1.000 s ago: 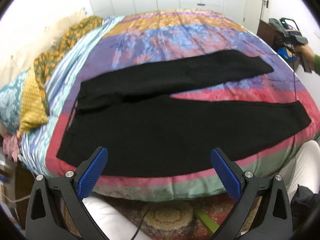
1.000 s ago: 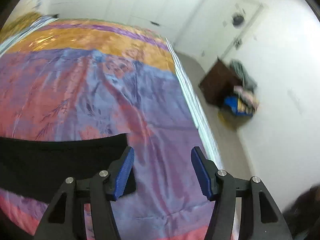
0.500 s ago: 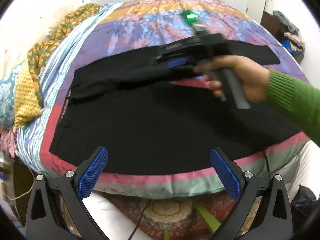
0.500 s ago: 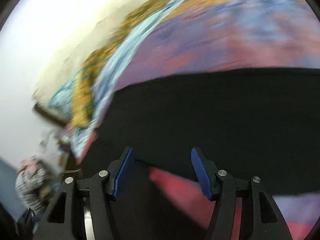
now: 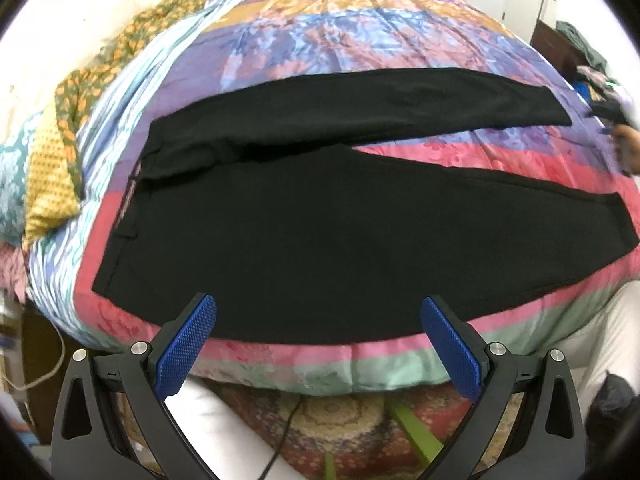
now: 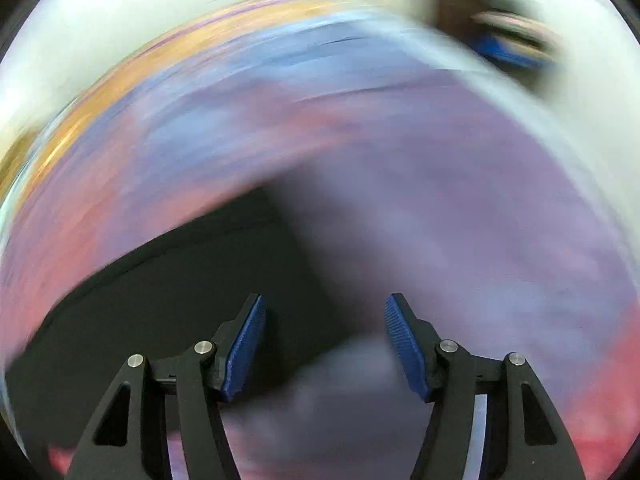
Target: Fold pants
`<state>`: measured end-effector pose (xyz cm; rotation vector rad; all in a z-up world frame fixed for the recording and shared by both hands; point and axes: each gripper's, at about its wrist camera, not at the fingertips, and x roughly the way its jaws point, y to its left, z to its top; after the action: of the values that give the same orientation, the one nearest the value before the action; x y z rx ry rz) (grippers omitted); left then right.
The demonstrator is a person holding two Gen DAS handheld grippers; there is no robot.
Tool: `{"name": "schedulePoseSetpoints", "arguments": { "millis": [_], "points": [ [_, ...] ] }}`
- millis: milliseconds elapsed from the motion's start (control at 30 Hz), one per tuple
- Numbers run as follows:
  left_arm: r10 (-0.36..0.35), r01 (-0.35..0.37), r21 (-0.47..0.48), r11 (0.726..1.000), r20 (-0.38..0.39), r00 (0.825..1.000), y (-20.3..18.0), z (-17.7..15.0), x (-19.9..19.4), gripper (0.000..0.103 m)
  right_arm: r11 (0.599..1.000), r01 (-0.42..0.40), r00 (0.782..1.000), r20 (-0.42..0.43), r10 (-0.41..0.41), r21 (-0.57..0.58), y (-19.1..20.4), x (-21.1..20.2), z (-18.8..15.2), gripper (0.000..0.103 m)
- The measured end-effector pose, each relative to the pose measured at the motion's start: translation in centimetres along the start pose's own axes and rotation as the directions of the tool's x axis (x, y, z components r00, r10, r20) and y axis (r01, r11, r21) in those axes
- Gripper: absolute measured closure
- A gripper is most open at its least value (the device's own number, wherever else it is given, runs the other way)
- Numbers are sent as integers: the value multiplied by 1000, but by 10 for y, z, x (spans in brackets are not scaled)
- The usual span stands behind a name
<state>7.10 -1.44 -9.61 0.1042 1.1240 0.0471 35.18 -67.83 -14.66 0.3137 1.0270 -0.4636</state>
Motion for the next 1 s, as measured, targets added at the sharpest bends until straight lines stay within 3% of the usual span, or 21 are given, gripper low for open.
{"name": "schedulePoseSetpoints", "arguments": {
  "millis": [67, 100, 167, 200, 267, 333, 367, 400, 433, 533, 567, 600, 667, 733, 800, 867, 933, 1000],
  "points": [
    [-18, 18, 0, 1000, 2, 1000, -1, 7, 10, 1, 1000, -16, 998, 57, 18, -19, -39, -38, -10, 39],
    [-40, 40, -7, 999, 8, 999, -1, 11, 15, 1, 996, -67, 995, 64, 71, -60, -44, -60, -26, 37],
    [-88, 89, -24, 996, 16, 996, -6, 20, 24, 1, 969, -217, 975, 20, 221, -118, -30, -91, -70, 33],
    [-128, 129, -36, 991, 22, 992, -12, 27, 33, 1, 939, -312, 950, -24, 312, -143, -16, -104, -98, 28],
    [-179, 181, -46, 982, 45, 983, -25, 34, 46, 1, 839, -513, 858, -155, 490, -185, 24, -126, -173, 26],
    [-191, 193, -39, 980, 59, 980, -37, 36, 60, 1, 704, -684, 722, -319, 615, -191, 77, -142, -254, 26],
    [-170, 171, -22, 985, 49, 984, -44, 35, 73, 1, 656, -735, 663, -390, 639, -173, 99, -145, -288, 26],
    [-137, 138, -5, 990, 25, 990, -47, 33, 84, 1, 633, -758, 628, -440, 642, -158, 112, -143, -310, 27],
    [-97, 97, 12, 995, -11, 995, -47, 28, 97, 1, 625, -765, 612, -475, 632, -154, 121, -141, -331, 26],
    [2, -1, 6, 1000, -99, 995, -19, 7, 118, 1, 689, -708, 679, -414, 606, -152, 93, -136, -333, 31],
    [6, -9, -26, 1000, -107, 994, -2, 0, 118, 0, 738, -662, 722, -373, 582, -129, 70, -132, -322, 31],
    [5, -10, -51, 999, -107, 994, 10, -4, 117, 0, 813, -576, 790, -315, 527, -85, 33, -127, -303, 29],
    [27, -39, -114, 993, -106, 994, 45, -13, 108, 1, 923, -385, 896, -243, 373, -4, -34, -121, -273, 28],
    [69, -81, -141, 987, -87, 994, 68, -12, 95, 1, 959, -282, 939, -196, 283, 33, -77, -128, -251, 27],
    [76, -83, -171, 982, -43, 996, 84, -1, 83, 1, 970, -243, 958, -153, 241, 8, -95, -146, -241, 26],
    [63, -62, -201, 978, 1, 998, 91, 14, 78, 1, 964, -260, 959, -127, 253, -46, -91, -168, -233, 23],
    [57, -45, -222, 974, 46, 997, 94, 41, 78, 1, 946, -308, 946, -132, 295, -99, -56, -172, -229, 23],
    [76, -50, -236, 971, 102, 992, 93, 60, 81, 1, 910, -388, 916, -172, 362, -148, 7, -168, -237, 23]
  ]
}}
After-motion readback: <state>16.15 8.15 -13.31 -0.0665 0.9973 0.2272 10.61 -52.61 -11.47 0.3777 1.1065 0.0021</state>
